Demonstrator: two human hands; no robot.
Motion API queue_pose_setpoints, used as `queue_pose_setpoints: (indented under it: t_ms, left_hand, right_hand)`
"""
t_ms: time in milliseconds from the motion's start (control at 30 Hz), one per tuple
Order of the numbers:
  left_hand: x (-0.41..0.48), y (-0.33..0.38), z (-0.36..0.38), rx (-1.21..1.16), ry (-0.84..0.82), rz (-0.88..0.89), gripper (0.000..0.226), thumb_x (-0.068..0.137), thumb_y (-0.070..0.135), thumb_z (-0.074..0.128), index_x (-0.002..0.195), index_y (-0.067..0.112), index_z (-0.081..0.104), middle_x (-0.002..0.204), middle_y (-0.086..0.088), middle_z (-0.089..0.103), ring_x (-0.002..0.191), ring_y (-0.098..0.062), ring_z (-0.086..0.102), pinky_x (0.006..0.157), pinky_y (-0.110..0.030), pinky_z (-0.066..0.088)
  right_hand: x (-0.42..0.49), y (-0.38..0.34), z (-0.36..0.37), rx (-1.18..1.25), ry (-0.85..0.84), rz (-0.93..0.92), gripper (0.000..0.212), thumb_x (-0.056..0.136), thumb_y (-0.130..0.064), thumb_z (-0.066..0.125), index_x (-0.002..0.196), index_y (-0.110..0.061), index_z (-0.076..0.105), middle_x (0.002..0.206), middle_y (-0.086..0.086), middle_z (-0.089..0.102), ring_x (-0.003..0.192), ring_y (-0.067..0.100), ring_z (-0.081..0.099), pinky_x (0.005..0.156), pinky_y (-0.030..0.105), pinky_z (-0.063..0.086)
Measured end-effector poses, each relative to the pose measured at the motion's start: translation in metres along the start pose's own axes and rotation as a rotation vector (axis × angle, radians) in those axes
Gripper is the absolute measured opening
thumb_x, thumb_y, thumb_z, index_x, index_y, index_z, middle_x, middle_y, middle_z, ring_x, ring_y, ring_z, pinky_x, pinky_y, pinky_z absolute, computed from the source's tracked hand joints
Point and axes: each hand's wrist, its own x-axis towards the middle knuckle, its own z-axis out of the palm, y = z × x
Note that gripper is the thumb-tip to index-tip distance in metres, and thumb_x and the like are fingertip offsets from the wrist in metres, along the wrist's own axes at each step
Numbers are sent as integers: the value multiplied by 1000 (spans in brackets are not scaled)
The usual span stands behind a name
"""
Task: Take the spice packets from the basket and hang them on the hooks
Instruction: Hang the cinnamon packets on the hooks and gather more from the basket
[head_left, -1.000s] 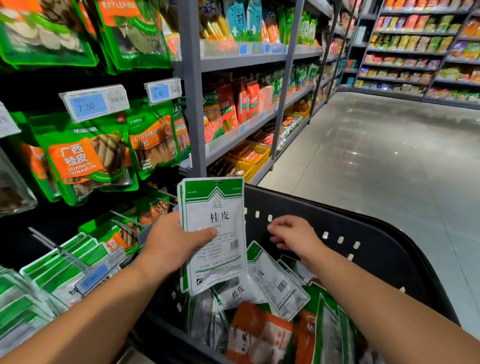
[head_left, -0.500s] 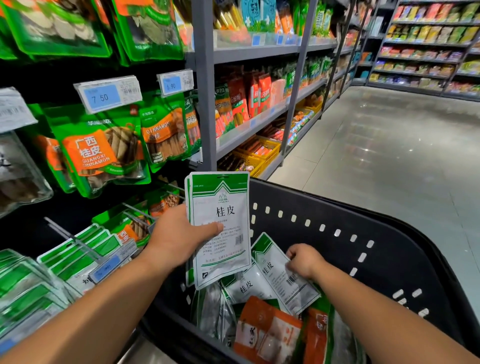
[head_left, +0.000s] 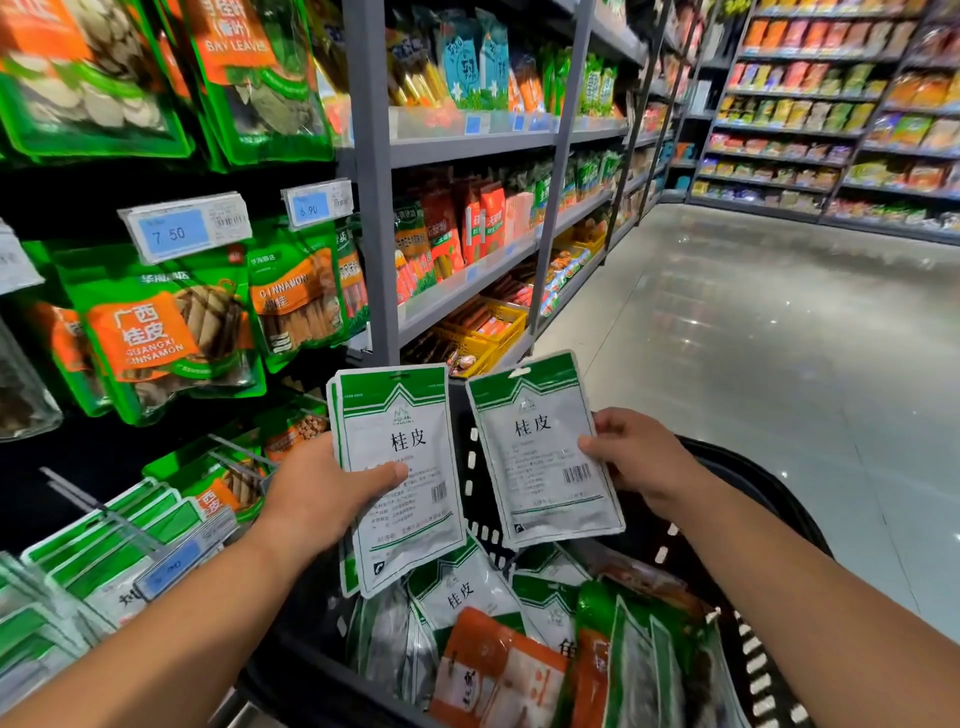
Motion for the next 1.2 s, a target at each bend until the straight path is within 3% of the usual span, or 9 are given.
queue_pose_setpoints:
  t_ms: [100, 200, 400, 567, 733, 900, 1033, 1133, 1200]
  left_hand:
    - [1, -3, 0, -51, -1, -18, 26, 76, 30, 90, 89, 40, 70, 92, 21, 72, 88, -10, 70, 84, -30, 53]
    - [-3, 0, 2, -134, -6, -25, 25, 78, 27, 89, 89, 41, 71, 88, 26, 71, 89, -4, 69, 86, -30, 52]
    - [-7, 0, 6, -372, -49, -105, 27, 83, 20, 83, 108, 25, 76, 105, 7, 80, 96, -17, 77, 90, -41, 58]
    - [-9, 4, 9, -413, -118, -100, 27, 86, 15, 80, 112, 20, 76, 106, 3, 80, 96, -19, 77, 86, -37, 58]
    - [-7, 1, 5, -369, -87, -98, 25, 83, 11, 82, 106, 18, 78, 99, 5, 80, 89, -15, 78, 79, -31, 61]
    - [0, -9, -4, -216, 0, -68, 20, 80, 16, 87, 92, 29, 79, 90, 16, 79, 82, -6, 76, 80, -31, 59]
    - [5, -14, -8, -114, 79, -31, 19, 79, 22, 88, 89, 35, 78, 91, 17, 78, 89, -10, 75, 84, -34, 58]
    - [7, -17, -13, -95, 140, -35, 18, 80, 24, 87, 88, 36, 76, 91, 17, 76, 88, -11, 74, 79, -30, 57]
    - [7, -17, -14, -104, 154, -43, 16, 81, 25, 87, 90, 34, 77, 92, 14, 77, 87, -12, 75, 80, -32, 59]
  right_hand:
    - [-5, -16, -2, 210, -14, -11, 7, 98, -1, 59, 100, -7, 63, 93, 15, 75, 81, 28, 73, 72, 42, 60]
    - [-10, -21, 14, 318, -84, 2, 12, 99, 0, 57, 95, -10, 61, 91, 12, 74, 81, 26, 72, 73, 42, 61]
    - [-16, -16, 63, 311, -141, 11, 14, 98, 2, 57, 95, -10, 65, 97, 18, 76, 83, 27, 74, 73, 43, 63]
    - [-21, -14, 89, 285, -168, -19, 18, 95, 3, 61, 88, -12, 65, 104, 25, 75, 87, 32, 74, 74, 48, 63]
    - [-18, -15, 92, 260, -199, -46, 8, 94, 1, 65, 100, -3, 69, 98, 19, 77, 81, 25, 75, 64, 37, 64]
    - [2, -5, 88, 245, -190, 25, 19, 90, -9, 76, 108, -6, 69, 91, 14, 74, 76, 21, 70, 62, 27, 60]
    - [24, 28, 92, 127, -215, 151, 21, 94, -20, 73, 110, -7, 69, 98, 12, 73, 80, 20, 71, 78, 34, 61]
    - [36, 59, 105, -112, -226, 195, 24, 92, -24, 76, 106, -4, 71, 87, 5, 69, 75, 17, 64, 66, 31, 54]
    - [41, 77, 117, -309, -262, 184, 17, 88, -26, 78, 86, -10, 73, 74, 1, 64, 70, 17, 57, 64, 31, 49]
